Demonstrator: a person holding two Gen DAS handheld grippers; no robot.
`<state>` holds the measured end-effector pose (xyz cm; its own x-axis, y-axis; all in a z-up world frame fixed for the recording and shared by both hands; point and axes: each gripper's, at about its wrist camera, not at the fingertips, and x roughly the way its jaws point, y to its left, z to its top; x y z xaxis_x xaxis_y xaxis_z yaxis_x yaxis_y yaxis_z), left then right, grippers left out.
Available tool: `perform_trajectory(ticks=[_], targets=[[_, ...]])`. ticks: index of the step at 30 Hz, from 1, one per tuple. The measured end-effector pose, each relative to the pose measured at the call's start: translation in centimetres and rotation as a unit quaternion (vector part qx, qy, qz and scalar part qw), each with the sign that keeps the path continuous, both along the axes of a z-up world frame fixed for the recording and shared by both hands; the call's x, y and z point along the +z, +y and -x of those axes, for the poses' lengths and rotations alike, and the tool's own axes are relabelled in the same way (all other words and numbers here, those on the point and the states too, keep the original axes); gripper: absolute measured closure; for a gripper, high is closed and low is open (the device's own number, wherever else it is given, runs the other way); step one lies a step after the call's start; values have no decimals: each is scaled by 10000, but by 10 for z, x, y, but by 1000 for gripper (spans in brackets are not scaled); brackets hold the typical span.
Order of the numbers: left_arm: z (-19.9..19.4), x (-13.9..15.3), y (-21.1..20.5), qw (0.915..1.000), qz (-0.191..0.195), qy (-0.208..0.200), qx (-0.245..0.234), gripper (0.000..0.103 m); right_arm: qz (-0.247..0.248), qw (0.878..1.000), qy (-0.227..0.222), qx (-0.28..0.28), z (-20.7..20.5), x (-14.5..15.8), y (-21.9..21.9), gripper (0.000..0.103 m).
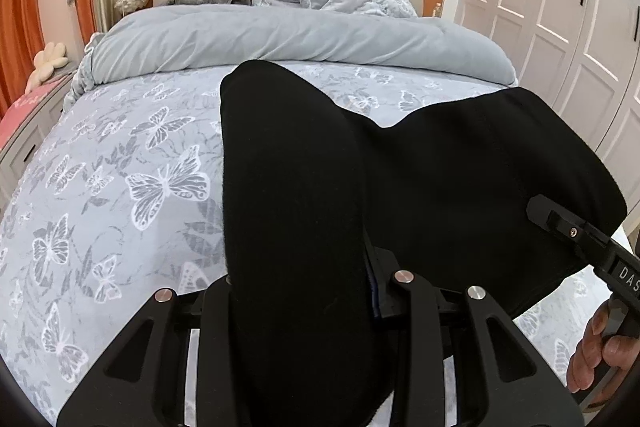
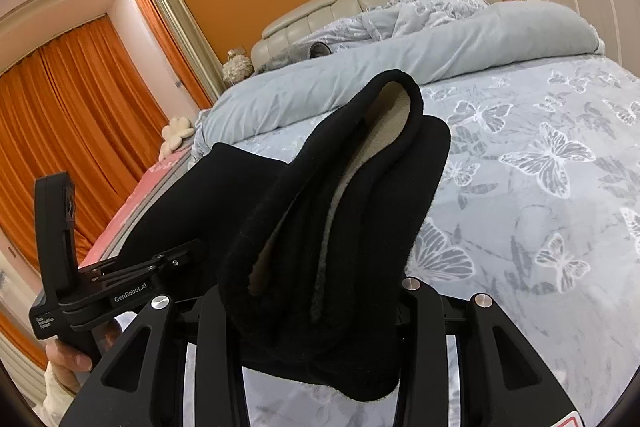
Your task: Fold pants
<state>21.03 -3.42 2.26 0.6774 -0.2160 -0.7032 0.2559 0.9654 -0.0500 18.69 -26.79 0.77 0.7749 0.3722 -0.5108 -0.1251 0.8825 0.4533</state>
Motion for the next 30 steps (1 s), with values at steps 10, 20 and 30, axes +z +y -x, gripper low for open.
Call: perform_trajectory(ticks=[10, 20, 30], targets=[[-40, -73, 4, 9994, 5, 328, 67, 69, -43, 9988, 476, 45, -39, -74, -3, 67], [-17, -99, 16, 9920, -947, -464, 688, 10, -271, 9917, 1107, -591, -20, -107, -55, 35], [6, -18, 22, 9972, 222, -450, 558, 8, 956, 9953, 54, -167, -8, -17, 6, 90]])
